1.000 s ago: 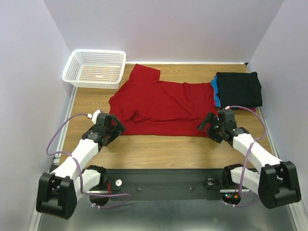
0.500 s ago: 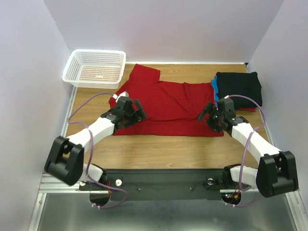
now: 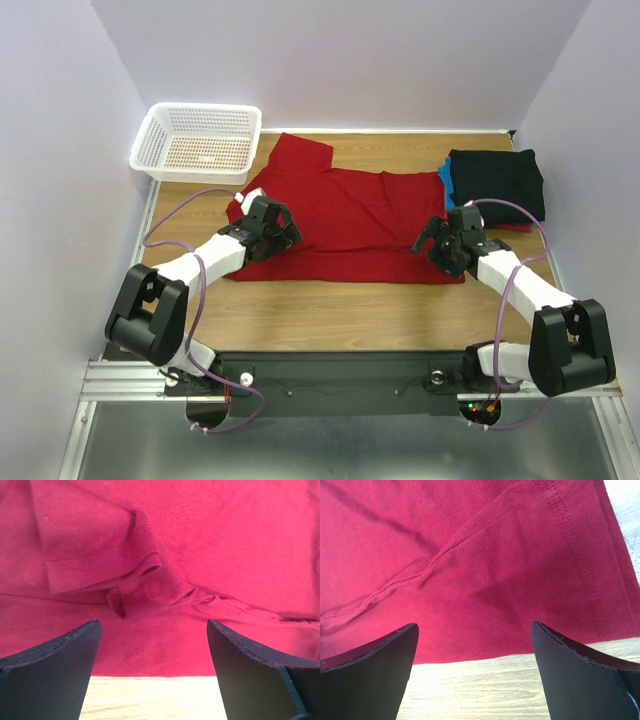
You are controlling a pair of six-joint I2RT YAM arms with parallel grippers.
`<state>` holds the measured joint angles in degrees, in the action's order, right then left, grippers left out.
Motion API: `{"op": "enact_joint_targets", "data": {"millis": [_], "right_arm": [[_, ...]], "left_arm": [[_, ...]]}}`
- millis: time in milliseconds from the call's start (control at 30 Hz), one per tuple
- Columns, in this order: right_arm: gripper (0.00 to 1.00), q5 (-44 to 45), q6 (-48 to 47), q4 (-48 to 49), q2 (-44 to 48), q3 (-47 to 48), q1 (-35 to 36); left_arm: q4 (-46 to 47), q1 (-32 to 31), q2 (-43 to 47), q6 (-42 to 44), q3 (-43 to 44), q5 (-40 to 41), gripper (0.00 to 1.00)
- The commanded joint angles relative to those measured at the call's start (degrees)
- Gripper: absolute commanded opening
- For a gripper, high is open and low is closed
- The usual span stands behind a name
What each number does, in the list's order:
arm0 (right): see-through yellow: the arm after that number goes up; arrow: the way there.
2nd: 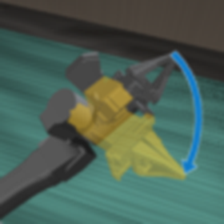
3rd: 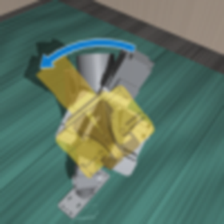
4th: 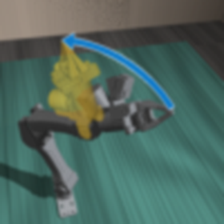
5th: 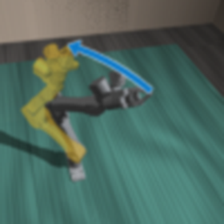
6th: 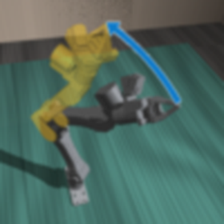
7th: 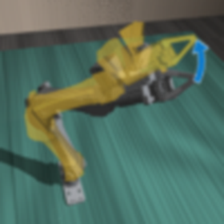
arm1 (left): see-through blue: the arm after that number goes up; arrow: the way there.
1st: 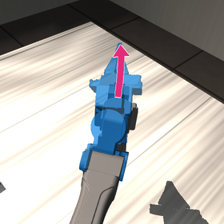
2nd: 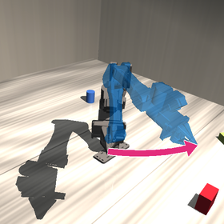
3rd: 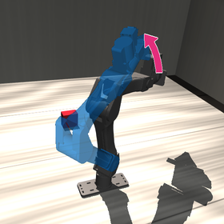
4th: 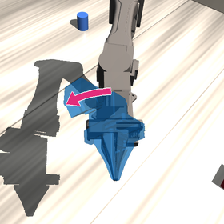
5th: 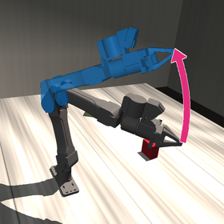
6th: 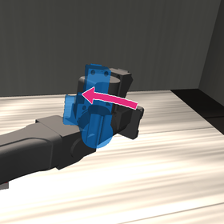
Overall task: Fold and stack the t-shirts
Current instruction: Fold the tshirt
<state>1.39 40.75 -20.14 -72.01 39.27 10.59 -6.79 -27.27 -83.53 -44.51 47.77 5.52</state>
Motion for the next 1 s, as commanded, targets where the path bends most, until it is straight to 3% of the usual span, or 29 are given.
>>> {"op": "enact_joint_targets", "data": {"millis": [0,400,700,967], "right_arm": [[1.00,1.78,-0.76,0.63,-0.50,1.43,0.40],[1.00,2.83,-1.90,0.54,-0.50,1.78,0.40],[1.00,4.41,-2.34,0.45,1.16,1.69,0.40],[1.00,5.12,-2.52,0.45,1.87,1.69,0.40]], "left_arm": [[-0.24,0.28,-2.59,2.58,3.63,3.01,0.98],[3.36,3.35,-8.75,3.46,8.83,4.85,0.98],[4.85,7.84,-21.05,9.87,23.22,1.08,0.98],[2.84,7.93,-23.70,12.25,29.66,-1.65,0.98]]}}
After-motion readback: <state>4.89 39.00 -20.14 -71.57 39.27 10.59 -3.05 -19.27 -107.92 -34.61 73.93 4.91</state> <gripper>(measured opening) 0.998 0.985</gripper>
